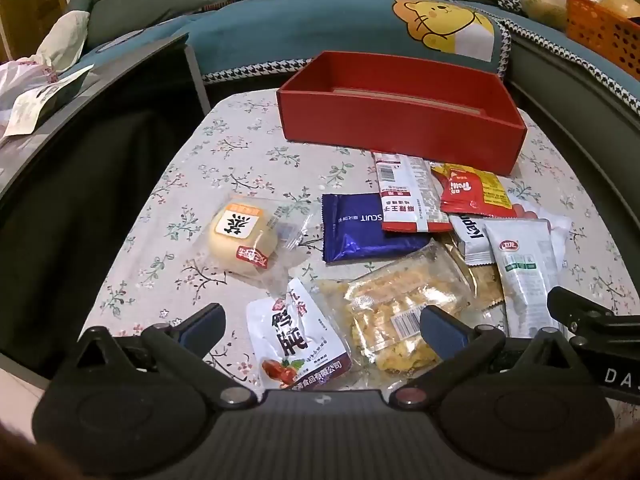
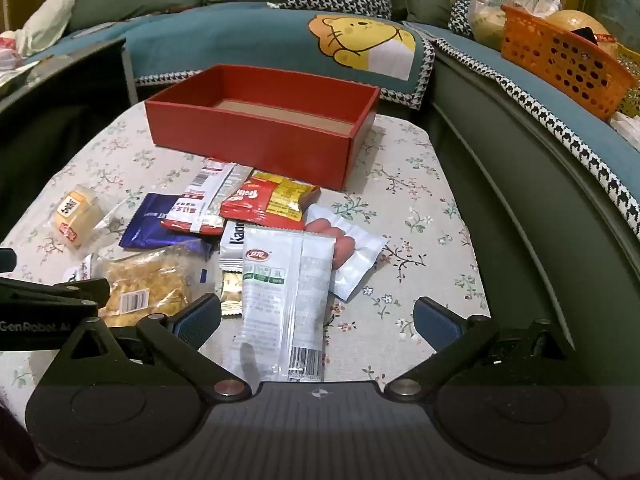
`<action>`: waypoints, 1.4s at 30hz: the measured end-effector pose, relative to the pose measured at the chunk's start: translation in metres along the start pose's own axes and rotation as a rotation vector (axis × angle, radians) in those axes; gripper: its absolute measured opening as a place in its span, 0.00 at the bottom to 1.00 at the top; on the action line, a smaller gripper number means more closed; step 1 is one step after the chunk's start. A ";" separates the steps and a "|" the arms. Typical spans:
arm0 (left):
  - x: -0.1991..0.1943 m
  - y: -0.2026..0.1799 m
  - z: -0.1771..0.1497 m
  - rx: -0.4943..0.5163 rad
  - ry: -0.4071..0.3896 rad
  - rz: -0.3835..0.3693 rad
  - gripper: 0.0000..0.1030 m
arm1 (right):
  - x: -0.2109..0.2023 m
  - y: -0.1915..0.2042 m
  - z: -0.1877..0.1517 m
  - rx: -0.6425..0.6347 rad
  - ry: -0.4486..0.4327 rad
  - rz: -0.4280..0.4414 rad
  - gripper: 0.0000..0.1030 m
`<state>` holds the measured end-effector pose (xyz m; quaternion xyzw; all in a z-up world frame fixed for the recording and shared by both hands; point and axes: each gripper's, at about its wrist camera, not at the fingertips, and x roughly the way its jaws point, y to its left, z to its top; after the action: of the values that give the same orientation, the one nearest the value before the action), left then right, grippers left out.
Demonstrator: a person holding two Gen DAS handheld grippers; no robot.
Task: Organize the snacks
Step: 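Move the right tool toward the white tube-shaped packet with green print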
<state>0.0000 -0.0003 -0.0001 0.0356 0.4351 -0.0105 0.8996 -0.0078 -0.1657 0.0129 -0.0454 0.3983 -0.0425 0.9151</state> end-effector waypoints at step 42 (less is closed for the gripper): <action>0.010 -0.003 -0.006 0.035 0.049 -0.019 1.00 | 0.010 0.003 -0.002 -0.022 0.052 0.000 1.00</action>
<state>0.0013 -0.0029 -0.0114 0.0474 0.4569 -0.0258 0.8879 -0.0028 -0.1642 0.0036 -0.0544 0.4226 -0.0395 0.9038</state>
